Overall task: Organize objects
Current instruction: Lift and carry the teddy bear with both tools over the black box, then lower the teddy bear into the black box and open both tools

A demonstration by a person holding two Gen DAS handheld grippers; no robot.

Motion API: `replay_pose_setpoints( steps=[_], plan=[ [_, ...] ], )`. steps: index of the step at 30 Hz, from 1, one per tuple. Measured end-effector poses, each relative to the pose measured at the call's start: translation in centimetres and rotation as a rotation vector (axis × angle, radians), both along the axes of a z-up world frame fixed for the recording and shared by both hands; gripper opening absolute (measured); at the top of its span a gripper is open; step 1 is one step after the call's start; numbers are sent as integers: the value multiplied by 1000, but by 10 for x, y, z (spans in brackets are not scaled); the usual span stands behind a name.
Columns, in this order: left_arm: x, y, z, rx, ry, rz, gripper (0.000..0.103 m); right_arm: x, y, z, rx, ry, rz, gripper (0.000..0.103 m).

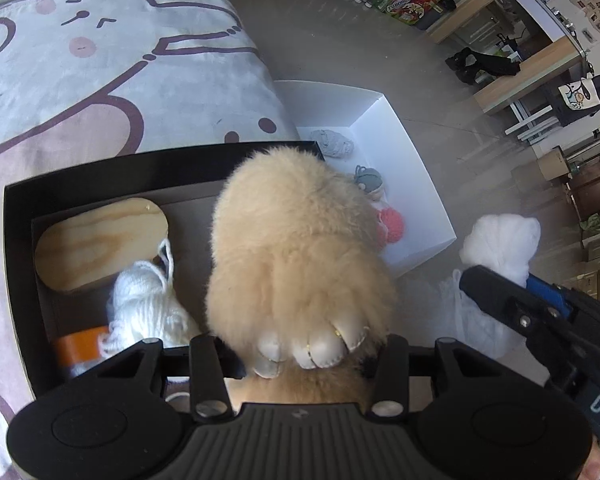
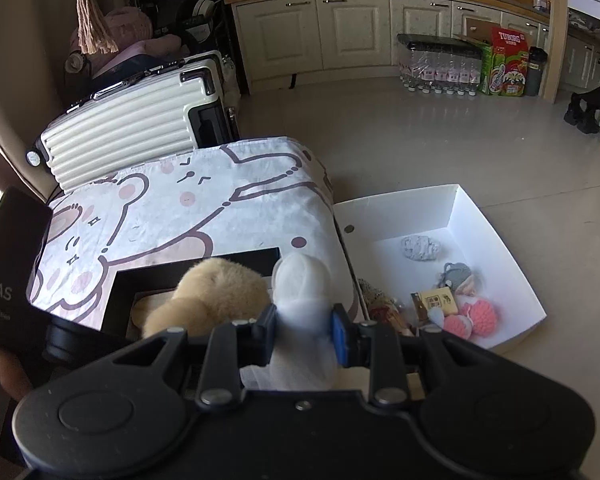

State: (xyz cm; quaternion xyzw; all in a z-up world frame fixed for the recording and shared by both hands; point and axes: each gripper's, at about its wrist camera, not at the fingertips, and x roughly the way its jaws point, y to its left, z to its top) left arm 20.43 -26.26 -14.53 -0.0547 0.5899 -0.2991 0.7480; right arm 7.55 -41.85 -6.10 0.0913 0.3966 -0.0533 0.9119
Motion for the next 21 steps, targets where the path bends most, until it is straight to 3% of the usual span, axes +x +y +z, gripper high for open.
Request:
replay_pose_setpoints(
  steps=[8,14,19,21],
  plan=[
    [16,-10,-18,72,-50,-9,45,6,-9,-11,121,25,56,29],
    [21,-14,-26,98,-83,-33,45,14,5,-24,125,108,162,29],
    [23,-14,-28,93,-98,-53,47,20,3,-40,158,196,136,29],
    [24,-13,-28,75,-91,-44,52,22,2,-44,179,207,131,29]
  ],
)
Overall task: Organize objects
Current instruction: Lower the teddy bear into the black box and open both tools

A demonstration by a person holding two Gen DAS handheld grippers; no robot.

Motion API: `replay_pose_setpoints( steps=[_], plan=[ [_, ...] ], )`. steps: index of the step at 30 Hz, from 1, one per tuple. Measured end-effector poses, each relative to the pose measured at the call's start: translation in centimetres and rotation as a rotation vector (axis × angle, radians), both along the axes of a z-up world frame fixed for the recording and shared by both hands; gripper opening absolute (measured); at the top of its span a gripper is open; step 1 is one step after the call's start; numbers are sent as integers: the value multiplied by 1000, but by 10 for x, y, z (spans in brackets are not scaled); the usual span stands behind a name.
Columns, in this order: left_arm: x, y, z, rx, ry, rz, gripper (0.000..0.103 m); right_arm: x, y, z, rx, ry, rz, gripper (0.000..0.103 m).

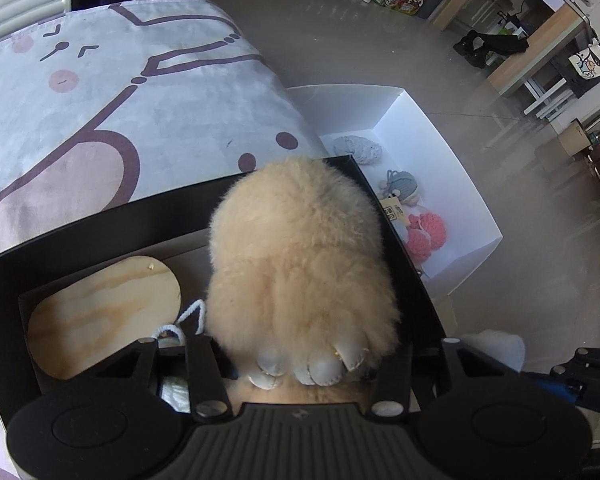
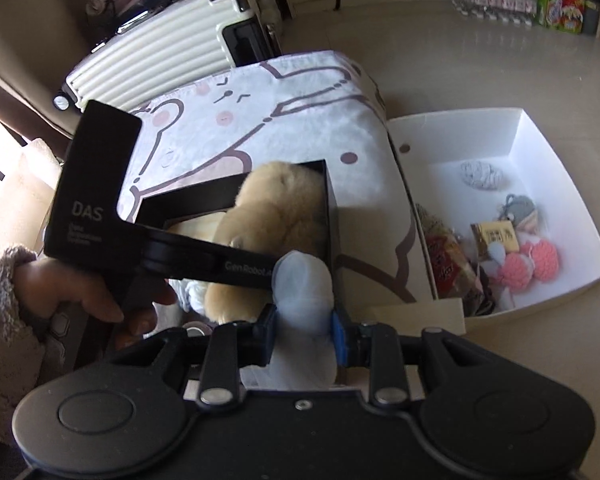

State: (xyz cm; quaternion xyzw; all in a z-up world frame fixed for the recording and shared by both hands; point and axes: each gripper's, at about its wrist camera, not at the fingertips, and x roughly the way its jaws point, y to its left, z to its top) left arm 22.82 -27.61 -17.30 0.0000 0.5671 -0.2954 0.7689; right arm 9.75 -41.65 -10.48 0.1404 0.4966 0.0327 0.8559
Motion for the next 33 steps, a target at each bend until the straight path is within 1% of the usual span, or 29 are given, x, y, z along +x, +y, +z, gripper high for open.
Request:
replay_pose_setpoints(
  steps=[1,3,6,8,10,13,14,16,18,19,20,21,22,23,24,25,26,27,28,29,30,31,33],
  plan=[
    [1,2,0,-6,7,8,54,1,-1,-1,9,6,-6,30],
    [2,7,1,-22,22,25,64,2,-3,-2,31,8,-26,30],
    [5,16,11,-90,41,62,76,2,-8,-3,75,9,-65,30],
    [3,22,20,-110,24,67,77,2,-7,-2,87,14,-72,29],
    [0,25,31,-111,-12,65,77,3,-4,-3,97,28,-73,29],
    [-7,28,45,-88,-76,49,77,4,1,-5,88,56,-96,30],
    [-9,29,48,-76,-97,41,77,4,3,-5,77,66,-111,32],
    [-14,31,54,-55,-126,25,77,5,4,-5,64,80,-135,34],
    [-17,34,56,-38,-146,14,77,4,8,-2,53,79,-133,44],
    [-19,35,56,-31,-153,8,77,3,11,0,45,73,-130,47],
    [-20,36,57,-26,-158,5,77,3,13,4,23,63,-130,52],
    [-21,38,56,-22,-160,3,77,2,14,8,-3,53,-132,53],
    [-22,39,57,-20,-161,2,77,1,15,12,-23,42,-133,52],
    [-23,41,57,-19,-163,2,77,0,16,16,-37,31,-133,47],
    [-24,43,57,-16,-165,3,77,-1,15,19,-43,26,-131,40],
    [-25,45,57,-14,-167,4,77,-2,15,20,-48,23,-127,35],
    [-26,46,57,-10,-168,6,77,-2,15,20,-56,28,-124,25],
    [-26,47,57,-6,-169,8,77,-1,16,19,-64,38,-119,20],
    [-26,49,57,-2,-170,9,77,0,18,17,-68,50,-108,17],
    [-26,50,57,2,-171,10,77,1,20,13,-63,64,-93,11],
    [-27,51,57,6,-172,10,77,3,22,9,-51,78,-81,8],
    [-27,51,57,11,-174,9,77,5,25,3,-41,96,-70,7],
    [-28,51,57,27,-179,0,77,9,30,-6,-51,125,-54,4]
  ],
)
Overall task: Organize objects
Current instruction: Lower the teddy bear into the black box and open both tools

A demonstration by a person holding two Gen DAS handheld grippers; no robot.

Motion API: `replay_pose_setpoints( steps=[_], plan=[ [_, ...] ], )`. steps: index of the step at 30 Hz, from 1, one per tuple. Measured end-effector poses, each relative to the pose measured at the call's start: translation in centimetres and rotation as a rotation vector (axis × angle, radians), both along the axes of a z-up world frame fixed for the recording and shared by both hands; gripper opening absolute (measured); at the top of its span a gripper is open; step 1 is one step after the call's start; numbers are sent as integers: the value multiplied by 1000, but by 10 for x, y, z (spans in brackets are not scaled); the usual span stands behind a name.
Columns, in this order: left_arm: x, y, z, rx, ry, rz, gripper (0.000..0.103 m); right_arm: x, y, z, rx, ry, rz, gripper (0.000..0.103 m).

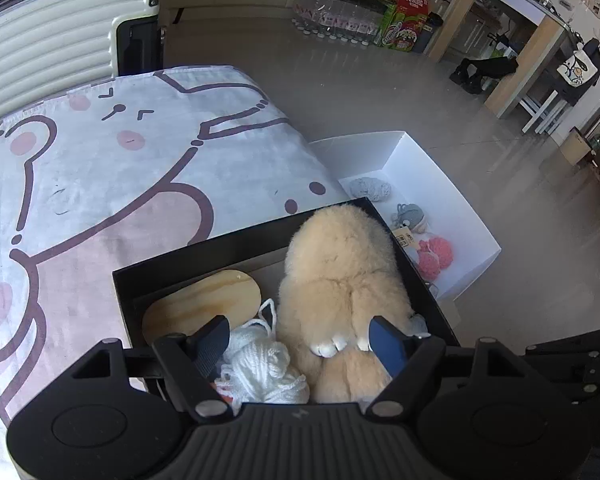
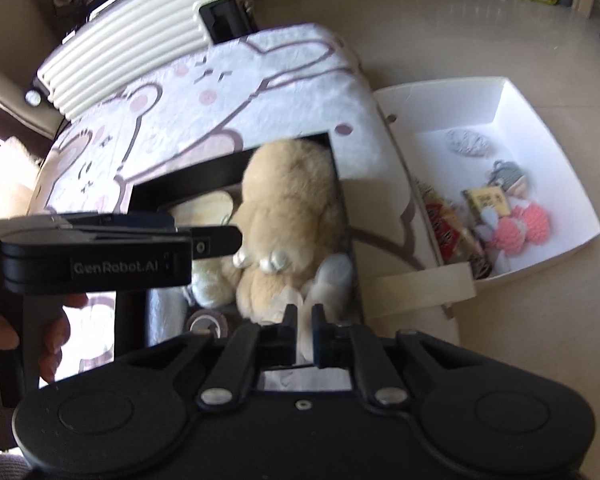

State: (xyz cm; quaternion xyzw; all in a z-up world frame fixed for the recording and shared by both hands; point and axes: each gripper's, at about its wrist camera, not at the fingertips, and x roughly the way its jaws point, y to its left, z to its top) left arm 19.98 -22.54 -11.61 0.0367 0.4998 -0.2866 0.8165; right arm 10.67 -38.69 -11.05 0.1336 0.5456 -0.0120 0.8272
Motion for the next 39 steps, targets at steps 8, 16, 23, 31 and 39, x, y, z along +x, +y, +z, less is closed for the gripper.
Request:
replay_pose_setpoints(
  steps=[8,16,23,31,39],
  plan=[
    [-6,3,2,44,-27,-15,77,10,7,-25,-59,78,18,4],
    [-18,6,13,87,-50,0,77,1,5,9,-56,-26,4,9],
    [-31,18,31,110,-85,47,78,-4,6,30,-80,-88,-13,16],
    [-42,41,48,154,-114,129,89,-14,18,46,-124,-133,-10,44],
    [-58,63,52,213,-141,185,102,-29,25,54,-175,-147,-41,76]
  ],
)
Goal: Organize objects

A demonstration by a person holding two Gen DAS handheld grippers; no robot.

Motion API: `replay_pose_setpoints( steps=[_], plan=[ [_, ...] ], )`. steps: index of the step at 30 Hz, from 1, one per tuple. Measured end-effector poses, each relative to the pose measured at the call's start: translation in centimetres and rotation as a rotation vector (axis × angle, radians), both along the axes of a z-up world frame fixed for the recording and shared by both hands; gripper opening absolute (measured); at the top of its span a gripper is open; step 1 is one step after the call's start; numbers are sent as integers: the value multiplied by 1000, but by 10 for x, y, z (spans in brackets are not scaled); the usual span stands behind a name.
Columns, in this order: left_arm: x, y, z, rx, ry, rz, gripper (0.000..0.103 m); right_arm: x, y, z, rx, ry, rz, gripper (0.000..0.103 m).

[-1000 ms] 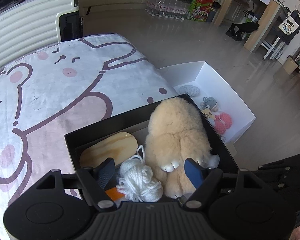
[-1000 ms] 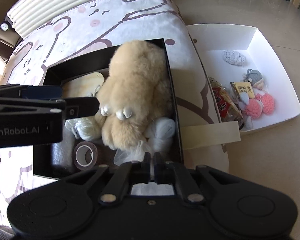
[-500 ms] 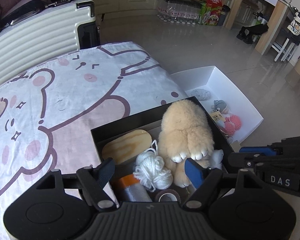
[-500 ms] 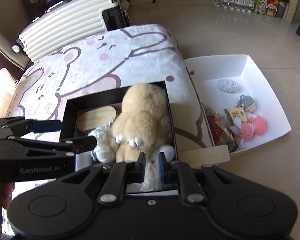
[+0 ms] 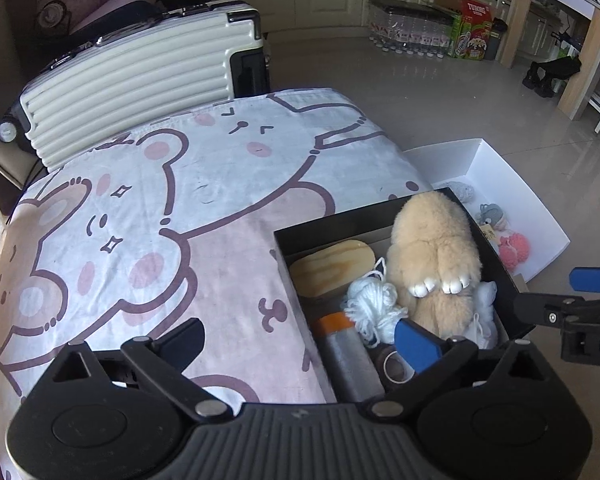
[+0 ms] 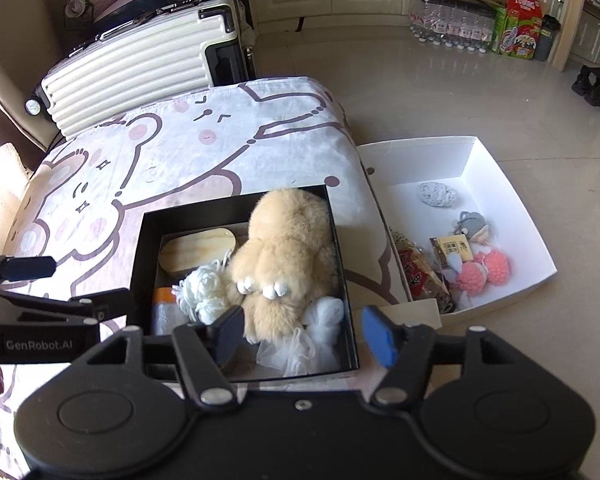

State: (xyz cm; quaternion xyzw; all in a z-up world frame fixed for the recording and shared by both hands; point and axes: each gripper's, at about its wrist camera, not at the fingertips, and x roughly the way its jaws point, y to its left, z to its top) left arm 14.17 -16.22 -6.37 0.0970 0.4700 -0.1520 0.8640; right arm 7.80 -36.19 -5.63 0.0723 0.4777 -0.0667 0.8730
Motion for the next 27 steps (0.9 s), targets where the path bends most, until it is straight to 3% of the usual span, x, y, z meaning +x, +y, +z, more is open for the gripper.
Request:
replay_pose_setpoints(
  steps=[5,8,27],
  plan=[
    [-13,10,5,23,-22,24,103,-13,7,6,-45,-19,-9,94],
    [-19,17,8,14,-13,38,103,-19,12,9,-60,-22,-4,100],
    [-48,38,16,14,-22,82,103,-50,21,17,-112,-34,-15,103]
  ],
)
